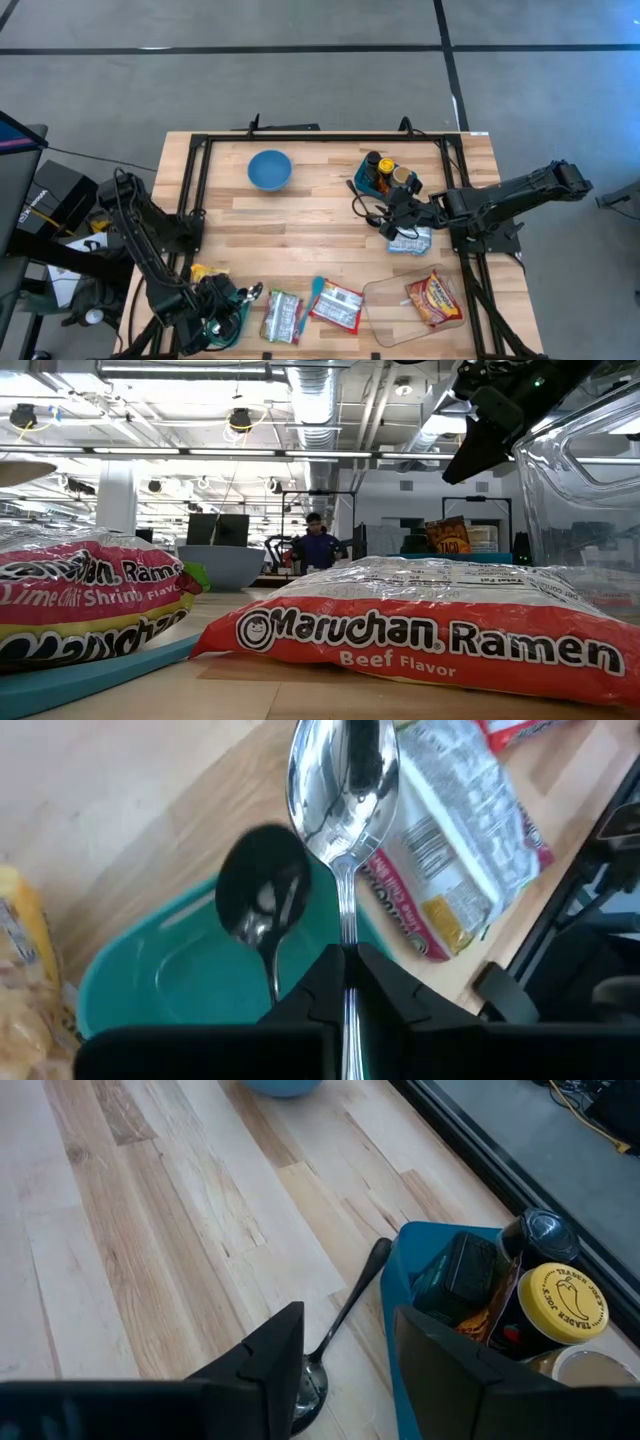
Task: Pick & Place Food Item
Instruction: Put the silver spoon into the green bin
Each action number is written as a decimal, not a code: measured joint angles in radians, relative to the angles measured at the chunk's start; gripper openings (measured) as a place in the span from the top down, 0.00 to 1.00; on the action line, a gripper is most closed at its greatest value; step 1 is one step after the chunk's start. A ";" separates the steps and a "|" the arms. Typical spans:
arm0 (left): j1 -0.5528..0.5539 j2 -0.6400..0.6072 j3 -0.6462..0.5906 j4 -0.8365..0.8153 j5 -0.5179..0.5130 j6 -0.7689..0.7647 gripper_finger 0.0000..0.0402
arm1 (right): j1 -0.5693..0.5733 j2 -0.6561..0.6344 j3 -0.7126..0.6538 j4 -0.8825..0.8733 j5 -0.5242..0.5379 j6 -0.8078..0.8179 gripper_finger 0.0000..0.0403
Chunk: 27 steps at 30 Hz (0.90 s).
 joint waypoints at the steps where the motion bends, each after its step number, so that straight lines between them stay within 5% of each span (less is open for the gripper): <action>1: -0.005 0.007 0.000 0.000 0.000 -0.015 0.98 | 0.000 0.000 0.000 0.000 0.000 0.000 0.63; 27: -0.083 0.028 0.000 -0.014 -0.037 -0.112 0.99 | 0.000 0.000 0.000 0.000 0.000 0.000 0.63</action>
